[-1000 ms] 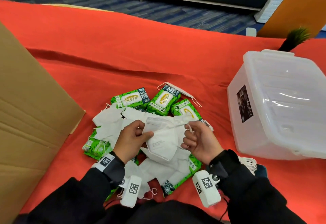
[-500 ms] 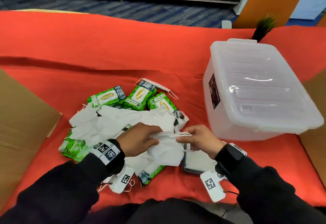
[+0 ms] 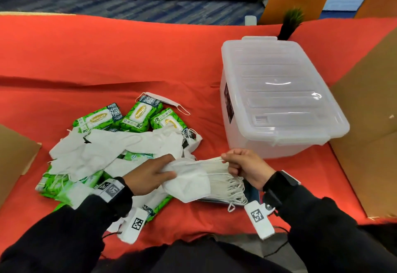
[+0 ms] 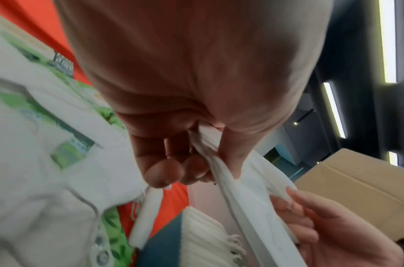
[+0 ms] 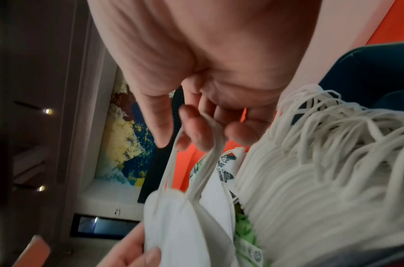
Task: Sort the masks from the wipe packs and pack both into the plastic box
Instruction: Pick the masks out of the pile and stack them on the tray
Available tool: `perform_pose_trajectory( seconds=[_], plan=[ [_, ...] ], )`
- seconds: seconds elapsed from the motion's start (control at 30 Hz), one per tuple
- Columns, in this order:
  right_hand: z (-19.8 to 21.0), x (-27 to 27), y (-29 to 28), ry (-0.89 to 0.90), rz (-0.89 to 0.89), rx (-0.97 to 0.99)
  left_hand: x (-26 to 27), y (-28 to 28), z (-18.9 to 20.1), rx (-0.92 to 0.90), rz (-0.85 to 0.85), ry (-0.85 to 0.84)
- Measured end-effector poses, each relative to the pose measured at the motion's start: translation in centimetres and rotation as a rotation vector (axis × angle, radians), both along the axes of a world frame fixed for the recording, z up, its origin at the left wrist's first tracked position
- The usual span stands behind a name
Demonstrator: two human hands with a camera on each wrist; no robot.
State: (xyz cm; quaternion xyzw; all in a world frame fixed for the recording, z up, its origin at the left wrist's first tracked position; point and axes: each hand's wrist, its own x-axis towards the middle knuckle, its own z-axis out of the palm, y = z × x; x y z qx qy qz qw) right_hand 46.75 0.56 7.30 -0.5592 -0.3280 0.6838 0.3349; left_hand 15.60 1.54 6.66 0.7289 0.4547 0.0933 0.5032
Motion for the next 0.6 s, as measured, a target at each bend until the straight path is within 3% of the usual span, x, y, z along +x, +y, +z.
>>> perform_pose_trajectory(
  seconds=[0.1, 0.17, 0.23, 0.3, 0.37, 0.43, 0.5, 0.6],
  plan=[
    [-0.5, -1.0, -0.7, -0.057, 0.15, 0.032, 1.8, -0.9, -0.7, -0.209, 0.185, -0.167],
    [-1.6, -1.5, -0.7, -0.185, 0.163, 0.173, 2.9, -1.3, -1.7, -0.411, 0.445, -0.298],
    [-2.9, -1.3, -0.5, -0.464, 0.258, 0.39, 3.3, -1.7, -2.5, -0.613, 0.741, -0.439],
    [-4.3, -0.6, -0.5, -0.811, 0.516, 0.517, 3.2, -2.0, -2.8, -0.749, 1.01, -0.572],
    [-5.8, -0.3, -0.8, -1.089, 0.799, 0.548, 3.0, -2.0, -2.6, -0.775, 1.177, -0.644],
    [-7.0, -0.1, -0.8, -1.145, 0.914, 0.529, 3.1, -2.0, -1.9, -0.701, 1.193, -0.663],
    [-7.3, 0.1, 0.1, -1.071, 0.855, 0.517, 3.2, -1.9, -0.9, -0.524, 1.107, -0.594],
    [-6.8, 0.5, 1.6, -0.996, 0.804, 0.52, 3.5, -2.2, 0.2, -0.124, 0.83, -0.394]
  ],
)
